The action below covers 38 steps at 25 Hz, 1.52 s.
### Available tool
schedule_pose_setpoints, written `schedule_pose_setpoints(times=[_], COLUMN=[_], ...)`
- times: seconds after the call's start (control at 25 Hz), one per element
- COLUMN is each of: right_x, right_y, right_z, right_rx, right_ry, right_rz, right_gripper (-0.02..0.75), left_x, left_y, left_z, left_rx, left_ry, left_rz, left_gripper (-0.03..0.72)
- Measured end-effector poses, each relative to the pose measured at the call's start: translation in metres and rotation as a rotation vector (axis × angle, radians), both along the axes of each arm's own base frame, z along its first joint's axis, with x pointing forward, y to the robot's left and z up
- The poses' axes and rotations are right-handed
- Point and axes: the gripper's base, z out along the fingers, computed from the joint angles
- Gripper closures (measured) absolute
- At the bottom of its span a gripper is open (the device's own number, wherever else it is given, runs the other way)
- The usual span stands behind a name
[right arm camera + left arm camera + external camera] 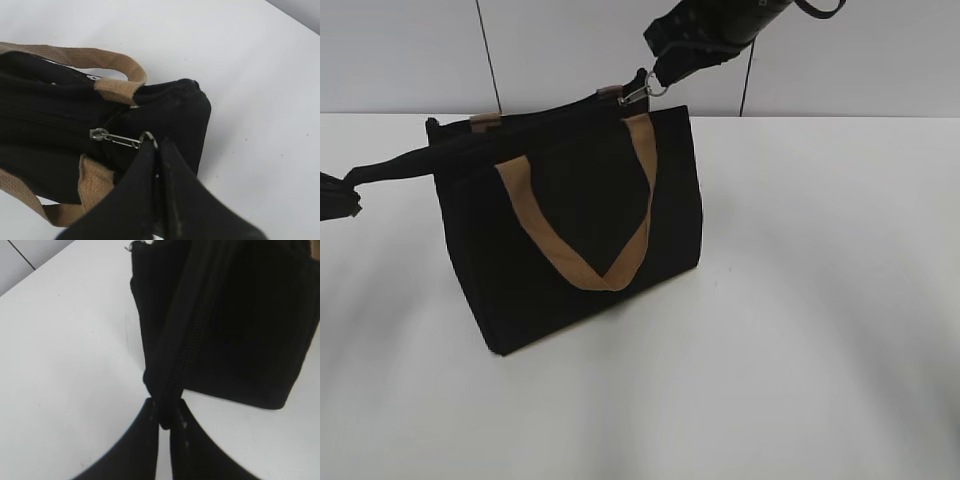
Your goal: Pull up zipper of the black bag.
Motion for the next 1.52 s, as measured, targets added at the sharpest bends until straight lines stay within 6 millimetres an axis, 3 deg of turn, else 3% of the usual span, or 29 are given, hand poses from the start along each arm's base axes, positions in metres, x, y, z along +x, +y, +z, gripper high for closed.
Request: schedule_pose_setpoints(times=[0.2,0.32,0.4,0.48,0.56,0.64,0.88,1.12,1.36,1.52], right_x=[-0.001,-0.002,-0.005,-0.007,-0.010,-0.014,-0.038,-0.059,-0.063,-0.071], right_y=[-0.001,-0.007,-0.009,-0.011,-0.012,-0.013,-0.027,-0.053,-0.106,-0.143], right_z=[0.001,0.008,0.016,0.022,0.026,0.033,0.064,0.081,0.101,0.119], right_rx=[0.003,-0.025,-0.023,-0.019,-0.016,-0.013,-0.093,-0.284,-0.256,-0.235], right_ry=[-0.003,-0.041,-0.060,-0.069,-0.074,-0.073,-0.097,-0.052,0.001,-0.028], right_rz=[0.020,0.067,0.080,0.080,0.083,0.089,0.128,0.103,-0.169,-0.294], right_gripper=[0.738,0.598,0.439,0.330,0.281,0.263,0.255,0.255,0.255,0.255], left_x=[0.000,0.001,0.001,0.000,0.000,-0.001,-0.001,0.013,0.017,0.010], left_y=[0.000,-0.002,-0.004,-0.006,-0.008,-0.009,-0.010,0.003,0.027,0.041], left_z=[0.000,0.002,0.004,0.004,0.006,0.010,0.041,0.077,0.114,0.120], left_rx=[-0.013,-0.077,-0.121,-0.159,-0.201,-0.251,-0.405,-0.357,-0.291,-0.175], left_ry=[0.000,0.003,0.013,0.025,0.030,0.028,0.034,0.168,0.195,0.236], left_rz=[0.007,0.036,0.043,0.042,0.051,0.070,0.182,0.330,0.565,0.694], left_gripper=[0.660,0.598,0.459,0.296,0.151,0.095,0.107,0.121,0.169,0.179])
